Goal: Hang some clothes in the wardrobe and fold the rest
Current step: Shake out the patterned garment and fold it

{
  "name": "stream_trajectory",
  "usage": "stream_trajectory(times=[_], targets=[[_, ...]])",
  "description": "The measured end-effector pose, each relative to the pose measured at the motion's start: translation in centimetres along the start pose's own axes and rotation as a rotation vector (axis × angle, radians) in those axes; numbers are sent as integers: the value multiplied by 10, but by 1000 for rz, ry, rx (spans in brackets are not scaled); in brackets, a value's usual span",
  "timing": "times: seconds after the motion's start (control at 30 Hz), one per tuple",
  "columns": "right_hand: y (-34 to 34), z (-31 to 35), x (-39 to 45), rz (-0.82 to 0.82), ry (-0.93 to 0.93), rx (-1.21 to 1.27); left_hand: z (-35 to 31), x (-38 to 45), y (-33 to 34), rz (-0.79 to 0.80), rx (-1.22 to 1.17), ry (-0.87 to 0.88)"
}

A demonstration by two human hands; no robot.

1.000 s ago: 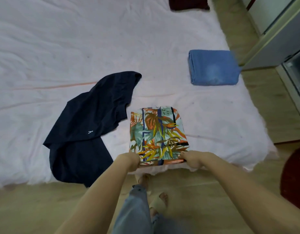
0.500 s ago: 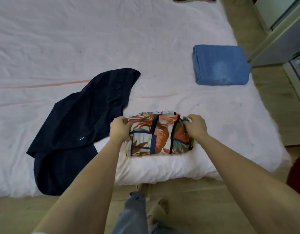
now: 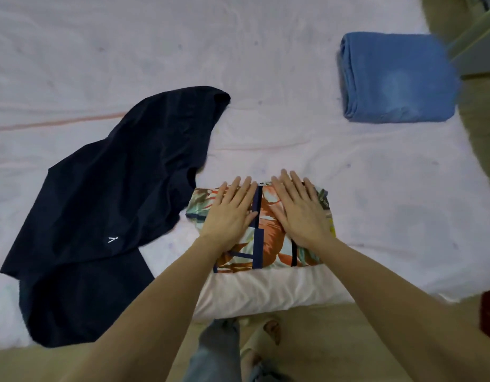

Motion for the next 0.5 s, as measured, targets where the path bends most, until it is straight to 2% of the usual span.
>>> stream_trajectory(times=[0.07, 0.13, 0.27, 0.33, 0.4, 0.5], targets=[[19, -11, 14, 60, -6, -26, 13, 9, 21, 114, 41, -14], [34, -23, 26, 121, -8, -42, 21, 21, 26, 143, 16, -40], [64, -34, 35, 306, 2, 21, 27, 45, 21, 90, -45, -49], [54, -31, 36, 282, -28, 57, 35, 51, 18, 126, -106, -78], [36, -27, 43, 242, -61, 164, 45, 55, 24, 282, -170, -123], [33, -21, 50, 431, -51, 292, 50, 52, 32, 534, -214, -201]])
Point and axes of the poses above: each hand's wrist, its own x-axis towards the middle knuckle, its own y-axis out of the palm, z = x × y, the point moved 10 cm from there along x, towards the middle knuckle, and after that the axes turned 14 degrees about -z, right-handed, at the moved point
